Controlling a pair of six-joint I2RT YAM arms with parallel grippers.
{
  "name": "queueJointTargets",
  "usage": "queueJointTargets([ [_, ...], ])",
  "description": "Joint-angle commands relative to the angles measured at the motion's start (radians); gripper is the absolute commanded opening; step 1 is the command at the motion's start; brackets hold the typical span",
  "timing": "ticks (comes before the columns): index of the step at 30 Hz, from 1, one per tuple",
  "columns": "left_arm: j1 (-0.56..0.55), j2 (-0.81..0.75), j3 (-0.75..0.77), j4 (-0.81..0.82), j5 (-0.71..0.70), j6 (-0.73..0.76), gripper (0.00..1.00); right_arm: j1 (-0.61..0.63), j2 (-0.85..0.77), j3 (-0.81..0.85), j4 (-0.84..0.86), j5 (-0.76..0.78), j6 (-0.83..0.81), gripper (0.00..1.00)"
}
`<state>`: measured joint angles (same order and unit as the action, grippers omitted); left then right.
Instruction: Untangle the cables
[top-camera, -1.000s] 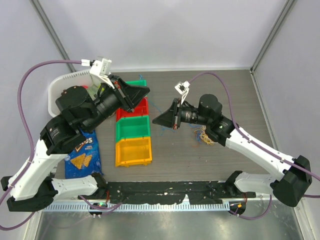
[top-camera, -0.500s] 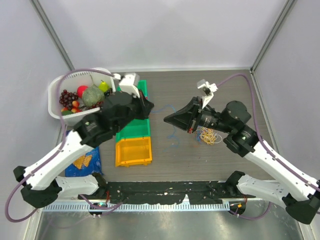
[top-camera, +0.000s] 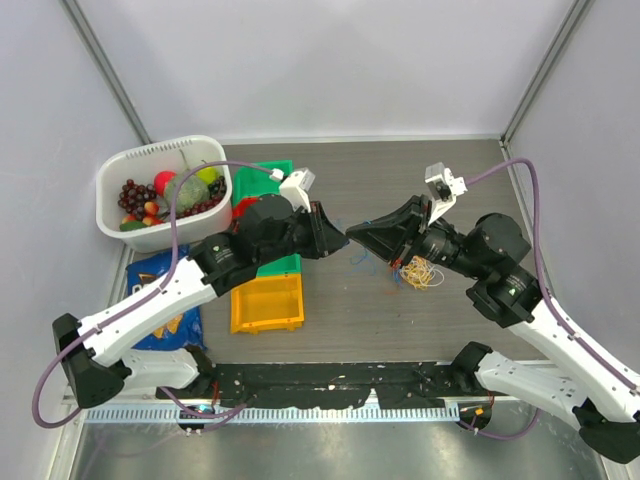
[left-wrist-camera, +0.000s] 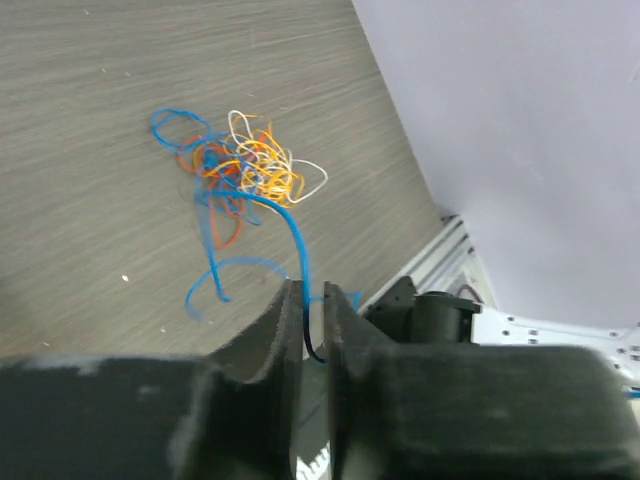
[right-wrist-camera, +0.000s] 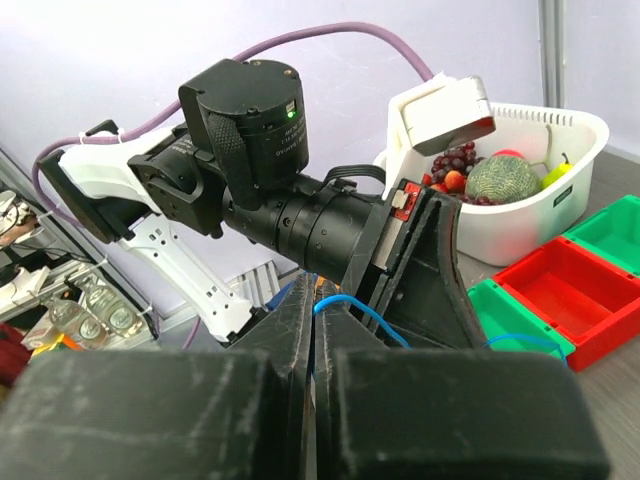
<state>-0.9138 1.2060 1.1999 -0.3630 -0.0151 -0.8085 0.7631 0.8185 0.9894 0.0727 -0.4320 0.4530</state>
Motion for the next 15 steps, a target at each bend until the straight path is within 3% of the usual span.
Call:
queueJointTargets([
  [1, 0.016, -0.049, -0.025, 0.026, 0.044, 0.049, 0.29, 0.002, -0.018, 0.055, 0.012, 0.048, -0.065, 0.01],
  [3, 0.019, -0.083, -0.034, -0.007, -0.018, 0.081, 0.46, 0.004, -0.021, 0.061, -0.049, 0.07, -0.085, 0.01],
  [5, 0.024, -0.132, -0.051, -0.056, -0.086, 0.104, 0.57, 0.004, -0.03, 0.068, -0.104, 0.094, -0.106, 0.01],
  [13, 0.032, -0.336, -0.174, -0.122, -0.255, 0.166, 0.8, 0.005, -0.015, 0.097, -0.215, 0.125, -0.154, 0.01],
  [15, 0.035, -0.376, -0.184, -0.129, -0.281, 0.167, 0.89, 0.004, -0.006, 0.101, -0.225, 0.116, -0.157, 0.01],
])
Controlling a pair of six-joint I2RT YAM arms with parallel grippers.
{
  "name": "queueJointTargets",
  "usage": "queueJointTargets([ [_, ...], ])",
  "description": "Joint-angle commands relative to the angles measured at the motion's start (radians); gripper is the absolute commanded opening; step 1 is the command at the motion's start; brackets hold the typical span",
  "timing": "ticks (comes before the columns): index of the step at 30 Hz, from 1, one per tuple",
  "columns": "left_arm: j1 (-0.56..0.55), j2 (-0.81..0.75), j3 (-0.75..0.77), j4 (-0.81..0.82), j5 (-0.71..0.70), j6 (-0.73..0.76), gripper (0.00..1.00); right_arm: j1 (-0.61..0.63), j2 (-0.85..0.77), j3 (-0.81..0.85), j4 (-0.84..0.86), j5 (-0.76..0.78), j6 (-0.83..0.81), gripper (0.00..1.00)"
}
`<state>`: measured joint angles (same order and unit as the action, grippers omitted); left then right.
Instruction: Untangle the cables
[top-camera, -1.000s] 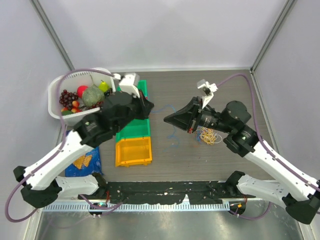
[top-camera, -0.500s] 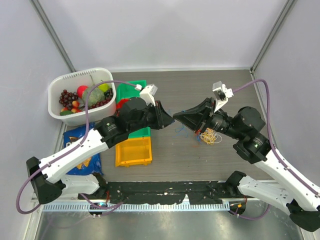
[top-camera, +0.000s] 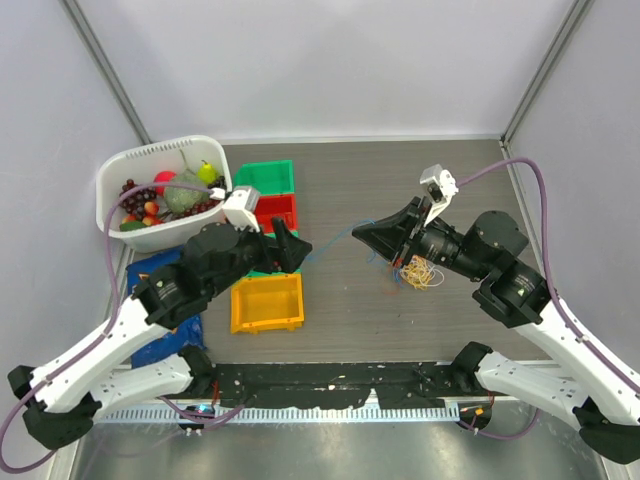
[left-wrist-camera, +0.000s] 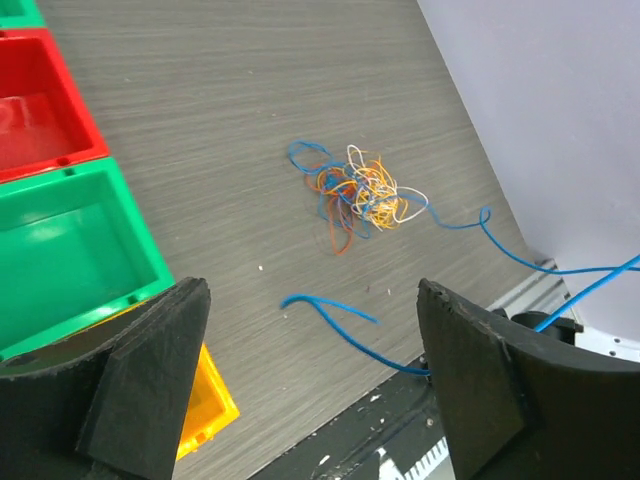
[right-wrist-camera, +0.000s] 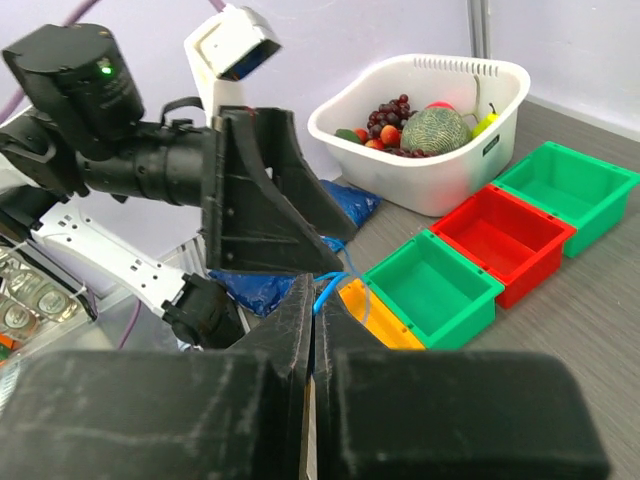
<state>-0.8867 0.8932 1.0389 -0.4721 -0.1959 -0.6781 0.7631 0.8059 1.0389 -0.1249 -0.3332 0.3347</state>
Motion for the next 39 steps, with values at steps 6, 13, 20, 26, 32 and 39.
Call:
queueJointTargets([
  [6, 0.009, -0.12, 0.001, -0.049, -0.203, 0.0, 1.0, 0.002, 0.045, 0.067, -0.03, -0.05, -0.037, 0.01],
  [13, 0.009, -0.172, -0.066, 0.257, 0.092, 0.182, 0.92, 0.002, 0.094, 0.096, -0.048, -0.05, 0.026, 0.01],
  [20, 0.006, -0.056, -0.113, 0.466, 0.417, 0.319, 1.0, 0.002, 0.147, 0.101, -0.009, -0.135, 0.09, 0.01],
  [26, -0.043, 0.033, -0.097, 0.498, 0.435, 0.397, 1.0, 0.002, 0.142, 0.093, 0.025, -0.139, 0.122, 0.01],
  [32, -0.136, 0.102, -0.073, 0.527, 0.336, 0.413, 0.99, 0.002, 0.142, 0.087, 0.034, -0.115, 0.151, 0.01],
  [39, -0.225, 0.158, -0.04, 0.547, 0.233, 0.448, 0.79, 0.004, 0.154, 0.085, 0.036, -0.081, 0.175, 0.01],
])
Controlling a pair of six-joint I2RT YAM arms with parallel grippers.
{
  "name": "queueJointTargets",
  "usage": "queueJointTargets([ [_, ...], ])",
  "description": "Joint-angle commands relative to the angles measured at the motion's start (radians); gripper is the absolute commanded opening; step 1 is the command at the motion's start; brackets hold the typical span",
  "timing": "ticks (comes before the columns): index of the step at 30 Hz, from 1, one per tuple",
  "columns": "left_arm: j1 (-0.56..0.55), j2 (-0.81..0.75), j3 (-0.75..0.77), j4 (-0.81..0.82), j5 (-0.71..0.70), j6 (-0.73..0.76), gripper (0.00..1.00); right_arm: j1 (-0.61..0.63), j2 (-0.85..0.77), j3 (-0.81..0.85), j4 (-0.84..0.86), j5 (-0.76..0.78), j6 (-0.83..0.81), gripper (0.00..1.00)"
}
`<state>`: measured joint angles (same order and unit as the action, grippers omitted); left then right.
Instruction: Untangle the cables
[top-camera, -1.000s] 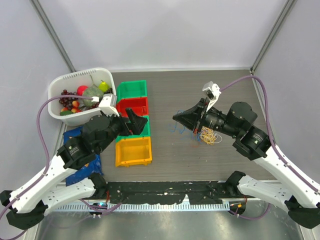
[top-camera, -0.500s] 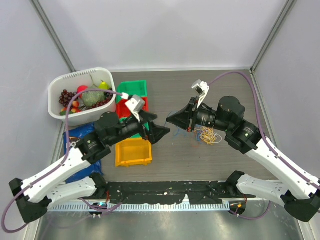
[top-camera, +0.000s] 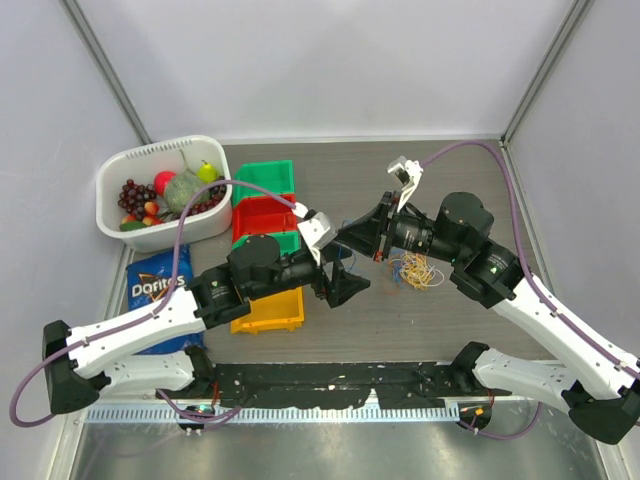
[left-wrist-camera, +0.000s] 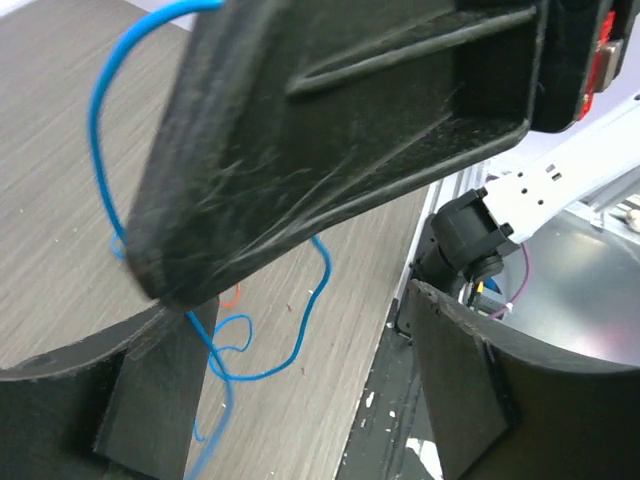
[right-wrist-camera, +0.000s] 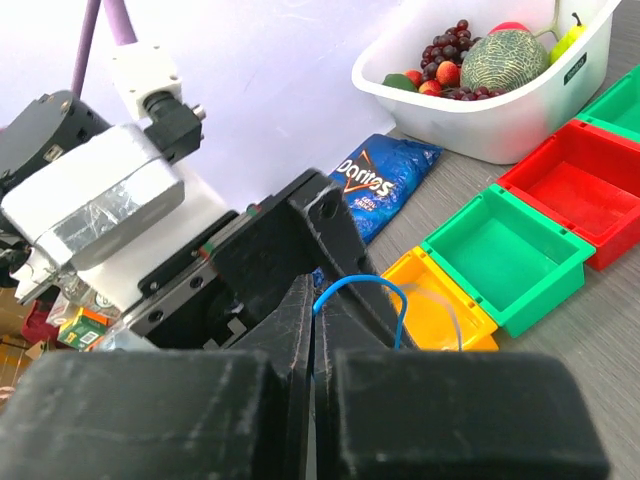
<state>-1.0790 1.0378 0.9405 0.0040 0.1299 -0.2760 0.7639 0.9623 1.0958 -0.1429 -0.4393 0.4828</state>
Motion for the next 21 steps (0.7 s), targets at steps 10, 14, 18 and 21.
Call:
queueJointTargets([
  [10, -0.041, 0.03, 0.081, 0.041, -0.266, 0.069, 0.3, 0.003, -0.014, 0.01, 0.066, 0.034, 0.028, 0.01],
  [14, -0.041, 0.033, 0.084, 0.04, -0.279, 0.072, 0.15, 0.002, -0.011, 0.007, 0.081, 0.021, 0.04, 0.01],
  [18, -0.042, 0.024, 0.077, 0.05, -0.294, 0.072, 0.0, 0.003, -0.011, 0.007, 0.082, 0.019, 0.04, 0.01],
  [21, -0.042, -0.002, 0.047, 0.073, -0.308, 0.074, 0.0, 0.003, -0.014, 0.009, 0.068, 0.034, 0.039, 0.05],
])
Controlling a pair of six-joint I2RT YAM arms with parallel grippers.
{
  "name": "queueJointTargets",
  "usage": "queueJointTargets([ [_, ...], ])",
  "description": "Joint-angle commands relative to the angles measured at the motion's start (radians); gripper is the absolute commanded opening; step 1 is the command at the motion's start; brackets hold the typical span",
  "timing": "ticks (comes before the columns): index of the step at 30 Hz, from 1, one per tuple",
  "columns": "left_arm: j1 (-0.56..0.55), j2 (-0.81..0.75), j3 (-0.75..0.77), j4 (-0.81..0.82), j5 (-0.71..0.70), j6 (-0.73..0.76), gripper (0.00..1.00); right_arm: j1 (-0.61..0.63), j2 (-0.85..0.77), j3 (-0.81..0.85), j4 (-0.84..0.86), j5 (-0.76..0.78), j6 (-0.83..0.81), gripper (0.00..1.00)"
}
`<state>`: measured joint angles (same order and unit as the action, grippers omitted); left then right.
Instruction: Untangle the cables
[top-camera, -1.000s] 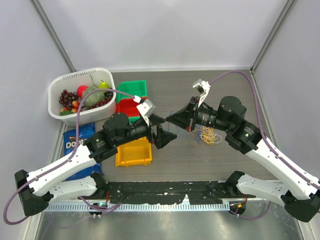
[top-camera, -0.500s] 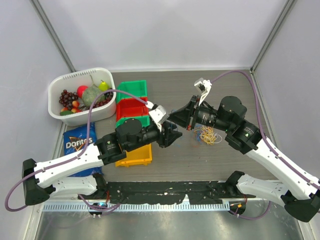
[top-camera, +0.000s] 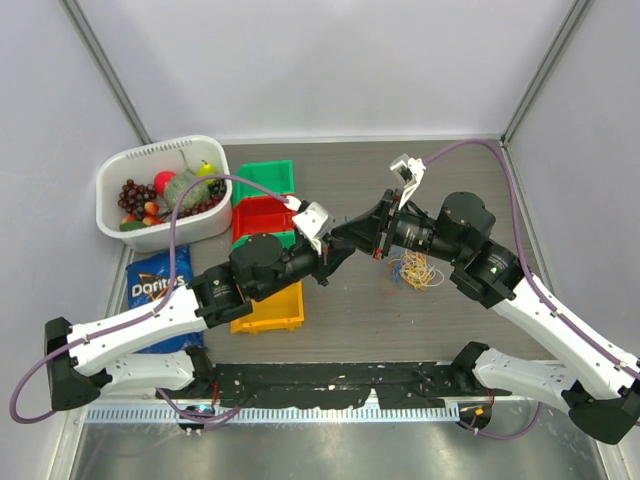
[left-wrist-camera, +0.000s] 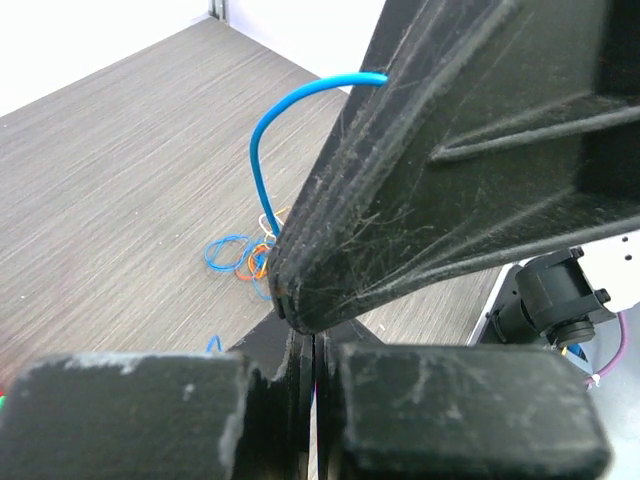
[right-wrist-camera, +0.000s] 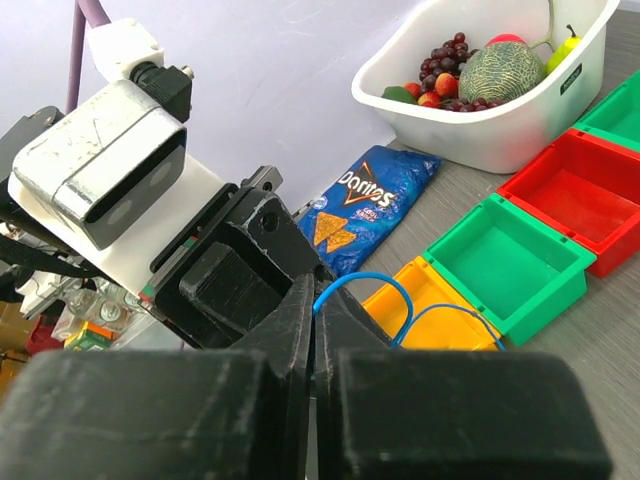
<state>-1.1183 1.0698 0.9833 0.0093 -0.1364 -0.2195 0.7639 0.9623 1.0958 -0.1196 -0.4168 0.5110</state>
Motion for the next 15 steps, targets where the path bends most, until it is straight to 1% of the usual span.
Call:
queueJointTargets([
  [1, -0.003, -0.047, 0.002, 0.069, -0.042, 0.012, 0.0, 0.003, -0.013, 0.012, 0.029, 0.022, 0.006, 0.26],
  [2, -0.003, -0.056, -0.001, 0.066, -0.043, 0.006, 0.0, 0.003, -0.013, 0.018, 0.014, 0.035, -0.006, 0.37],
  [3, -0.003, -0.063, 0.002, 0.057, -0.045, -0.004, 0.0, 0.003, -0.011, 0.029, -0.021, 0.07, -0.014, 0.66],
  [4, -0.003, -0.074, 0.005, 0.04, -0.048, -0.015, 0.0, 0.002, -0.013, 0.035, -0.04, 0.093, -0.037, 0.76],
  [5, -0.002, -0.083, 0.009, 0.008, -0.051, -0.024, 0.0, 0.003, -0.016, 0.048, -0.082, 0.13, -0.051, 0.79],
  [6, -0.002, -0.09, 0.021, -0.033, -0.06, -0.037, 0.0, 0.003, -0.017, 0.053, -0.106, 0.151, -0.078, 0.79],
  [8, -0.003, -0.109, 0.054, -0.129, -0.121, -0.064, 0.0, 0.002, -0.027, 0.078, -0.169, 0.2, -0.12, 0.8],
  [12, -0.002, -0.155, 0.112, -0.323, -0.337, -0.127, 0.0, 0.003, -0.074, 0.085, -0.242, 0.257, -0.187, 0.81],
  [15, 0.0, -0.191, 0.14, -0.411, -0.466, -0.153, 0.0, 0.003, -0.097, 0.058, -0.273, 0.276, -0.229, 0.82],
])
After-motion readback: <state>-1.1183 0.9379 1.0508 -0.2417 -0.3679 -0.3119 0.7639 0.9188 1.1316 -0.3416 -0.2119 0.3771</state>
